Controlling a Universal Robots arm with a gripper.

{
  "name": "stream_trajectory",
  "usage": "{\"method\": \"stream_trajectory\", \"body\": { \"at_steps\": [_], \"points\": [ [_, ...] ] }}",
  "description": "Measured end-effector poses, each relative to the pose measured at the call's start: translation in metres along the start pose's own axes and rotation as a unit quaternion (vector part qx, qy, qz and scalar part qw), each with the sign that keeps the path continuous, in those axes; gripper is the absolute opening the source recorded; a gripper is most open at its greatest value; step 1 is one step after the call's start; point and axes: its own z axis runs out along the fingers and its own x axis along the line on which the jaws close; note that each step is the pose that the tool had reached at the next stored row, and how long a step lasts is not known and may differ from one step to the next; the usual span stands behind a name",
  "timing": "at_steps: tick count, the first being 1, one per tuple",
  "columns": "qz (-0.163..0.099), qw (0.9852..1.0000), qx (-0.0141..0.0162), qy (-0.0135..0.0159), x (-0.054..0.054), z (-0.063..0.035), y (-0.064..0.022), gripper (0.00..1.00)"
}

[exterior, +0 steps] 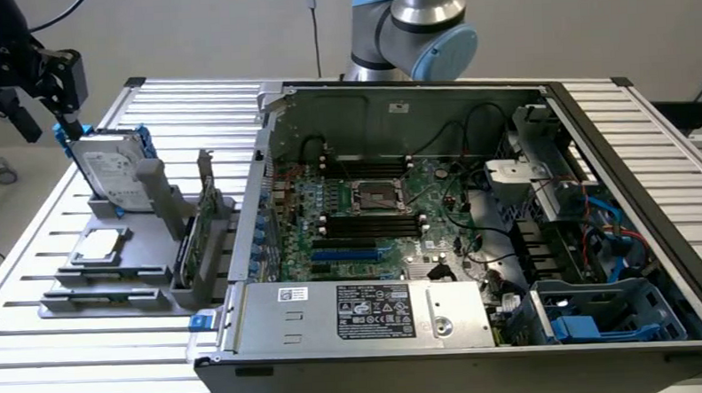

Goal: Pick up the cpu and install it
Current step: 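Pick up the cpu and move it towards the insertion slot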

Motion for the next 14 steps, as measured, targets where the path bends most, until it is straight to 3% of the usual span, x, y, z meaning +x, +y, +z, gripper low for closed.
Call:
{"method": "stream_trajectory", "body": {
  "at_steps": [8, 10, 14],
  "points": [
    [0.0, 1.0, 0.0001, -0.0005, 0.001, 0.0133, -0.0002, 0.54],
    [0.0, 1.0, 0.0, -0.0005, 0.001, 0.017, -0.0002, 0.62],
    [0.0, 1.0, 0.0, -0.0005, 0.002, 0.0242, -0.0007, 0.62]
  ]
}}
